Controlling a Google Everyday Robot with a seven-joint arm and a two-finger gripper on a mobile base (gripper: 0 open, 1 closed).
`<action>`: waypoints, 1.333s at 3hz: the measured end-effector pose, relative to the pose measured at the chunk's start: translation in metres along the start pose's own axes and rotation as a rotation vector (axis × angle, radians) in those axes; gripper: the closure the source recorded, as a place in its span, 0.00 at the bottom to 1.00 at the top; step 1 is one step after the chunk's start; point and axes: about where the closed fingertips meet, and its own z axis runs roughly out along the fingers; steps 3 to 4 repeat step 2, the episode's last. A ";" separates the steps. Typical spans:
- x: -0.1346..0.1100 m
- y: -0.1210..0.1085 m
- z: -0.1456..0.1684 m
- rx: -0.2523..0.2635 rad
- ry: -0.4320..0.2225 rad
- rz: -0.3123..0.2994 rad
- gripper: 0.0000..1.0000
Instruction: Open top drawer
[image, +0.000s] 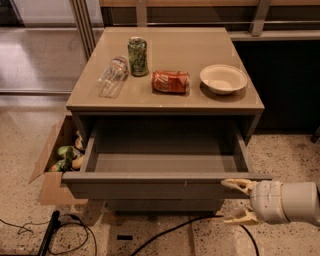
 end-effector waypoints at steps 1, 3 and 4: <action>0.000 0.000 0.000 0.000 0.000 0.000 0.00; 0.000 0.000 0.000 0.000 0.000 0.000 0.00; 0.000 0.000 0.000 0.000 0.000 0.000 0.00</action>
Offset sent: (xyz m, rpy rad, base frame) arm 0.0000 0.0000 0.0000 0.0000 0.0000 0.0001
